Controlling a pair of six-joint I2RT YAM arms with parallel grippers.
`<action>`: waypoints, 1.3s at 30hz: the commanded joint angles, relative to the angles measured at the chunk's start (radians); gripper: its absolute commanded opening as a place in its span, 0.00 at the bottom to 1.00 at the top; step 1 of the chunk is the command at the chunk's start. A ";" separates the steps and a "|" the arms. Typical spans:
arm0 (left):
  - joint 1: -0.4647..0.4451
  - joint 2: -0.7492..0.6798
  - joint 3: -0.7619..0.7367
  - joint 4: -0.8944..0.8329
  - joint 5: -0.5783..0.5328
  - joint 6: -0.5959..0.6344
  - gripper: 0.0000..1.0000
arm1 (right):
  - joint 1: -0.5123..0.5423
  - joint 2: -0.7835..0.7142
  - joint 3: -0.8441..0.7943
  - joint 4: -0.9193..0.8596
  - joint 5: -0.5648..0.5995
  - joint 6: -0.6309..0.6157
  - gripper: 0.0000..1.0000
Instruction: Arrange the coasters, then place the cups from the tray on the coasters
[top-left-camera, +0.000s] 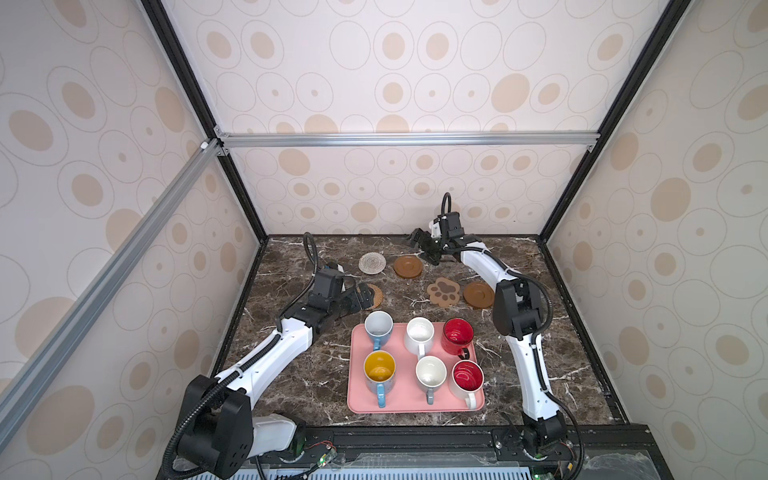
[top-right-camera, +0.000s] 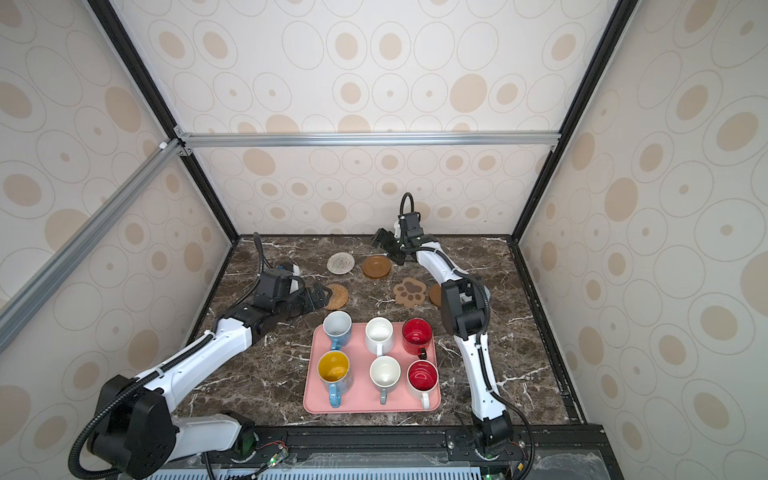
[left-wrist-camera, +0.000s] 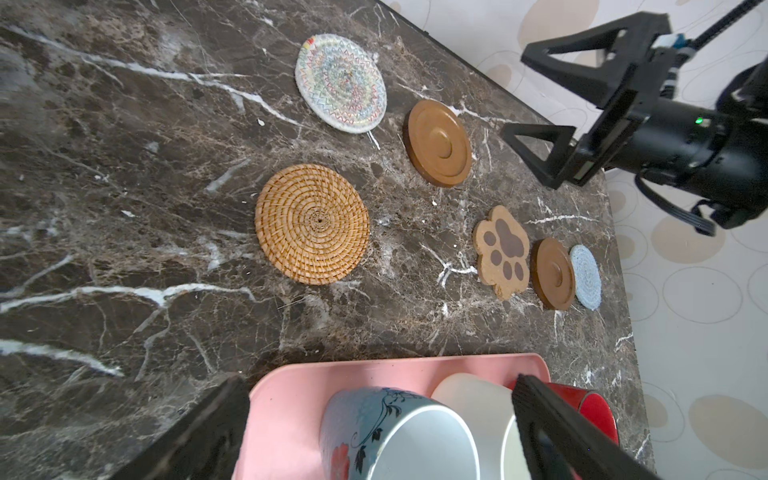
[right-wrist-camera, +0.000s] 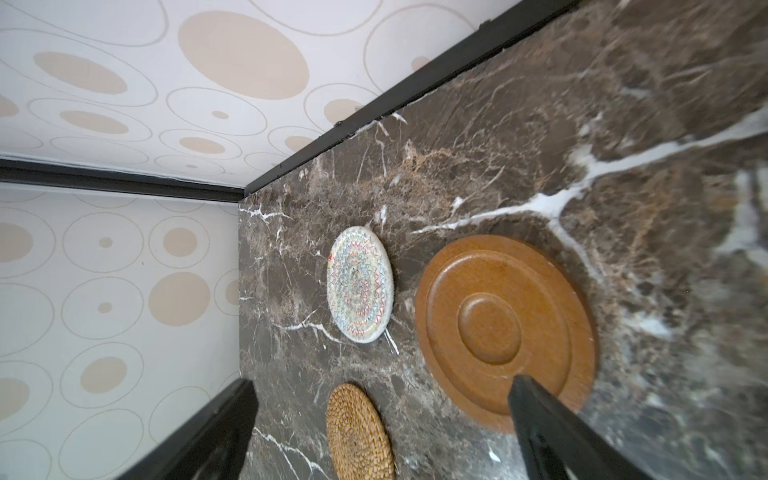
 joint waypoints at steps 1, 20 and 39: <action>-0.005 -0.025 -0.001 0.008 -0.014 -0.019 1.00 | -0.012 -0.030 -0.051 -0.008 0.012 -0.030 0.99; -0.009 -0.046 -0.034 0.021 -0.016 -0.036 1.00 | -0.019 0.064 -0.107 -0.014 -0.107 0.036 0.99; -0.010 -0.068 -0.062 0.027 -0.018 -0.053 1.00 | -0.014 0.112 -0.127 0.126 -0.133 0.177 0.98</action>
